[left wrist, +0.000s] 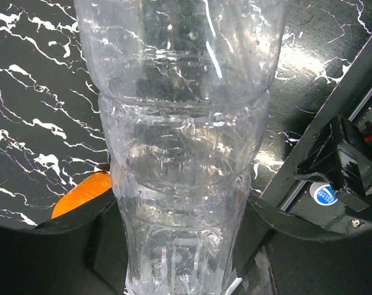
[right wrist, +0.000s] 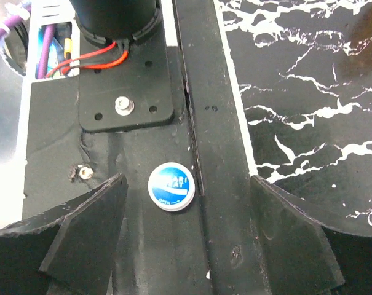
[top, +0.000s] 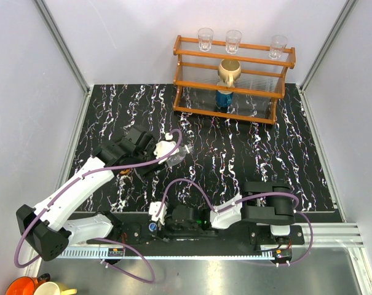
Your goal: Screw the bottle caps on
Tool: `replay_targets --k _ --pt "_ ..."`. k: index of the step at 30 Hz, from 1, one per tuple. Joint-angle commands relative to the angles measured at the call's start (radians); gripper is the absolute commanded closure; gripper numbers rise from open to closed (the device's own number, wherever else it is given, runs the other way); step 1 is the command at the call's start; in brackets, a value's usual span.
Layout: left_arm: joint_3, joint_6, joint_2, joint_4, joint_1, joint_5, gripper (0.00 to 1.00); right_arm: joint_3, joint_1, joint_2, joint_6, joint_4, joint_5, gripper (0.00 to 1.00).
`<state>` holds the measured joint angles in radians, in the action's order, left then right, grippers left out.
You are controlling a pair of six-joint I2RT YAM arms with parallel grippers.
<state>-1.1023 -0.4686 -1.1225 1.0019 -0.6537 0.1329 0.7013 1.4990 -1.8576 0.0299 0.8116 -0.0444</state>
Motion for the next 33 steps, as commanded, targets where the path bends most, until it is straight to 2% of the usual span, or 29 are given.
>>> replay_targets --k 1,12,25,33 --pt "-0.01 0.021 0.01 -0.028 0.003 0.027 0.45 0.029 0.018 -0.028 0.028 0.063 -0.067 0.13" --pt "-0.004 0.028 0.021 -0.026 0.003 0.027 0.45 0.035 0.02 -0.052 -0.004 0.072 -0.089 0.28" --pt "0.001 0.036 0.023 -0.028 0.003 0.025 0.45 0.06 0.059 -0.071 0.001 0.023 -0.11 0.33" --pt "-0.007 0.044 0.023 -0.026 0.002 0.027 0.45 0.059 0.067 -0.071 -0.024 -0.003 -0.129 0.39"
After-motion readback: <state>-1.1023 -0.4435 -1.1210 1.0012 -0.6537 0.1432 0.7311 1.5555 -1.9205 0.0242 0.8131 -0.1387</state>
